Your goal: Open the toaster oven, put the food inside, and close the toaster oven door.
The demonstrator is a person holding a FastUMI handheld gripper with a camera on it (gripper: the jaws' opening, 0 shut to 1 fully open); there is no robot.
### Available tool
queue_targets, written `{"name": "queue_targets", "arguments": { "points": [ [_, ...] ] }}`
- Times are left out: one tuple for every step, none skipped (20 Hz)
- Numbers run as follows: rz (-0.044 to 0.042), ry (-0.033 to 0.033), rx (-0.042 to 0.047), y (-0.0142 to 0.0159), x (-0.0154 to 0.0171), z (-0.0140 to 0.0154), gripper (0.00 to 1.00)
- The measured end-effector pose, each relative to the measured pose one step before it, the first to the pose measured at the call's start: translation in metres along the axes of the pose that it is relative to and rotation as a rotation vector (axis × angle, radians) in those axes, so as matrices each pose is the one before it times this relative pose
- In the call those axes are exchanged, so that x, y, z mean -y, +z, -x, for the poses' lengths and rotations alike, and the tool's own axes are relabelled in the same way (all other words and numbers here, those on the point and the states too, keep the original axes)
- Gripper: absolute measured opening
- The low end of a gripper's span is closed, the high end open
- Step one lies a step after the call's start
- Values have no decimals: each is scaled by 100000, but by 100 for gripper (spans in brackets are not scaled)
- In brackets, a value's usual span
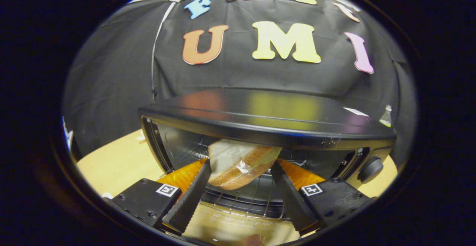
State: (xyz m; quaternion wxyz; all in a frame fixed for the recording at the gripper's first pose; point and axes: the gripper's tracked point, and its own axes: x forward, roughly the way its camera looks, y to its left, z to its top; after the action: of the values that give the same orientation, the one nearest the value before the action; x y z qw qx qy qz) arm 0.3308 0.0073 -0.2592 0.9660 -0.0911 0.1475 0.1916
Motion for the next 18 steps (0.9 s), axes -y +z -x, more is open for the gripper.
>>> {"name": "queue_targets", "arguments": {
  "points": [
    [735,-610,-1200,-228,179,60,100],
    [-1038,-641,-2418,-455,-127,234,100],
    [1616,-583,-907,-201,-18,262,100],
    [3714,-1200,-335,38,-75,442,100],
    [3627,-1499,-1811,-330,-180,563,100],
    [1851,-1129,-2150,-467,-270,615,100],
    [3021,-686,-8074,-2058,-340,-63,100],
    [2738,-3328,-7090,-1399,368,857,100],
    [-2102,-2399,3789,368,103,445,100],
    [-1514,669,-449,-252,-603,-65,100],
    [-1155,-200,-2607,-768,-276,520,100],
    [-680,-412,-3006,-763,-189,521,100],
    [-1665,-455,-2998,-882,-176,164,100],
    [-3231,-465,-2287,-795,-234,429,100],
    [-4521,-46,242,-152,-272,546,100],
    [-4058,336,-687,-576,-253,666,100],
    [-3598,222,-683,-501,-293,552,100],
    [-2556,-195,-337,-1063,-58,701,100]
  ]
}}
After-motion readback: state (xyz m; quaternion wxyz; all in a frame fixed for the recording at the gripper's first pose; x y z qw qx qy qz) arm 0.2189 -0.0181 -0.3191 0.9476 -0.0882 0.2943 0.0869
